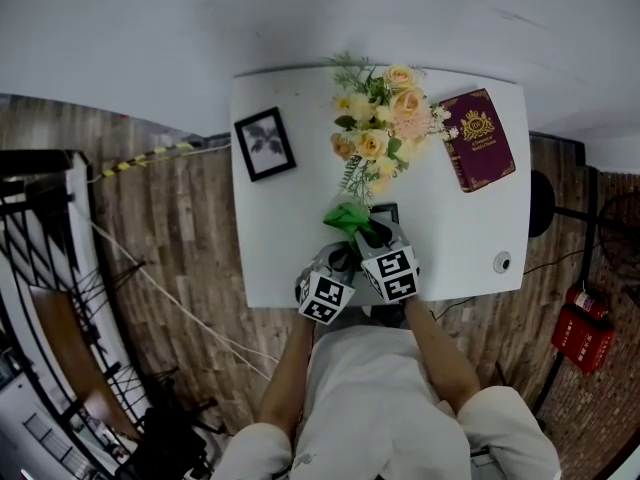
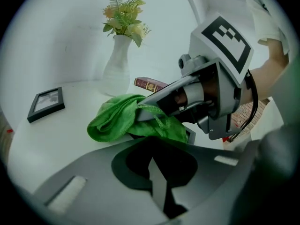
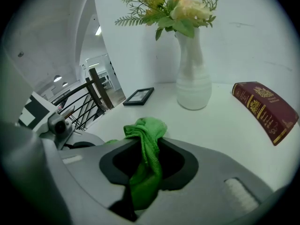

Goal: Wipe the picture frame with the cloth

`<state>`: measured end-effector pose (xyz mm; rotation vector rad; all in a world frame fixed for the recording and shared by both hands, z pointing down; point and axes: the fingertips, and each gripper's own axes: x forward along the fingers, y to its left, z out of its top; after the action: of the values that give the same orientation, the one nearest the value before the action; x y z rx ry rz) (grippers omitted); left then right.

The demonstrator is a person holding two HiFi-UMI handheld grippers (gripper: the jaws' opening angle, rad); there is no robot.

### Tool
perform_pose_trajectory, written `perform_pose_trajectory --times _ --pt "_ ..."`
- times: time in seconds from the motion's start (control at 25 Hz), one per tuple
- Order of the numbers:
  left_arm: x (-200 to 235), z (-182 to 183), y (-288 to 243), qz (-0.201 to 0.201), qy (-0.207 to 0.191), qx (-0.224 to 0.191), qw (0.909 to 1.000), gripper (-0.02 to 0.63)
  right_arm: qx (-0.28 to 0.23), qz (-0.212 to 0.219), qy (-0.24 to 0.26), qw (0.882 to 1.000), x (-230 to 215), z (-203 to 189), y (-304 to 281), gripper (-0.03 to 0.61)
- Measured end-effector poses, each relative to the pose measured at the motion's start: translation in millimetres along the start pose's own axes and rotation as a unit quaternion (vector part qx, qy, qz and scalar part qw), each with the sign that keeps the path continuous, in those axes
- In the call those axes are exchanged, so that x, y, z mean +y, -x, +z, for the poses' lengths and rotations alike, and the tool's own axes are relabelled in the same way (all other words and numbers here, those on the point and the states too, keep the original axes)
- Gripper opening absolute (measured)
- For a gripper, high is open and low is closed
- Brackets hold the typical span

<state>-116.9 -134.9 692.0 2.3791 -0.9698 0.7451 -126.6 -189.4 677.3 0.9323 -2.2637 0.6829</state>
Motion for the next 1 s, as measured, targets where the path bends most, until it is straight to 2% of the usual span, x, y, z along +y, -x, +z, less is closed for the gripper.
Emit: perform_pose_trajectory --times 0.36,1.0 --pt "0.7 0.4 -0.7 0.005 0.002 0.006 1.0000 0.020 0.018 -0.012 0.002 1.000 -10.1 -7.9 -8.4 0.095" --pt "-1.4 -1.2 -1.8 -0.002 0.001 0.009 1.0000 0.020 0.032 -0.100 -0.036 0.994 -66.7 -25.3 23.1 0.097"
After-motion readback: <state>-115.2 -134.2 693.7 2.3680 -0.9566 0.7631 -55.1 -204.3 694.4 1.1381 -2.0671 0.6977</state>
